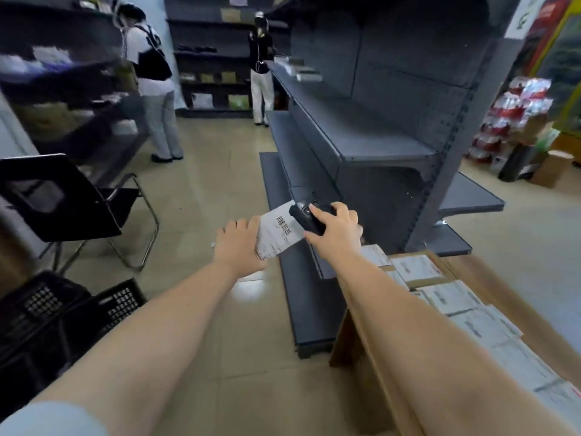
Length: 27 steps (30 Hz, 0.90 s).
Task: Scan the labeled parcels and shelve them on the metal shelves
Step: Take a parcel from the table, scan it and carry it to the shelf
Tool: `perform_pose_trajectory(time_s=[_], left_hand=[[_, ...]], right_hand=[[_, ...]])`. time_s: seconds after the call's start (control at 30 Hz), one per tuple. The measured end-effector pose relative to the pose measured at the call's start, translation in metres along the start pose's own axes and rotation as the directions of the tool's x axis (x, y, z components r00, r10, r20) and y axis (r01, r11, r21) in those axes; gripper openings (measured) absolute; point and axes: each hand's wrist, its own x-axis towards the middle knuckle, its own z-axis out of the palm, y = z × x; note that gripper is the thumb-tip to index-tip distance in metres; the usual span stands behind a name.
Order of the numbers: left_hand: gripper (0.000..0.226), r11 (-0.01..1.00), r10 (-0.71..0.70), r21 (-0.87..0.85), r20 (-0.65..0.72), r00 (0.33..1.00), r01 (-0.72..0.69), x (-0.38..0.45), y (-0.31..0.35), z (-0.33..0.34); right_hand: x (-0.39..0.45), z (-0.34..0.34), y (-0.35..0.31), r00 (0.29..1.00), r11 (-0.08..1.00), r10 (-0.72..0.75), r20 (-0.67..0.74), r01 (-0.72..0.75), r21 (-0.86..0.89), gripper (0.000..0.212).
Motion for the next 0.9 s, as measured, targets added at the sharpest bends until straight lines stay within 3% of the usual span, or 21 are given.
perform_pose_trajectory(time_s=[0.2, 0.4, 0.63, 0.9], left_hand=[[0.098, 0.986, -0.13, -0.113, -0.037, 0.991, 0.126, 0.116, -0.107, -0.014], [0.091, 0.935, -0.245, -0.267, -0.016, 0.969, 0.232, 0.24, -0.161, -0.01], [0.096, 0.916, -0.282, -0.338, -0.157, 0.946, 0.217, 0.445, -0.211, -0.04], [0.1, 0.915, -0.288, -0.346, -0.207, 0.935, 0.205, 0.66, -0.252, -0.062]], right_hand=[[0.127, 0.032, -0.088, 0.998, 0.998, -0.055, -0.037, 0.056, 0.011, 0.059], [0.255, 0.052, -0.128, 0.993, 0.994, -0.093, -0.076, 0.089, -0.057, 0.057], [0.452, 0.068, -0.151, 0.971, 0.992, -0.12, -0.207, 0.107, -0.073, 0.056], [0.669, 0.107, -0.183, 0.965, 0.99, -0.142, -0.218, 0.144, -0.009, 0.056]])
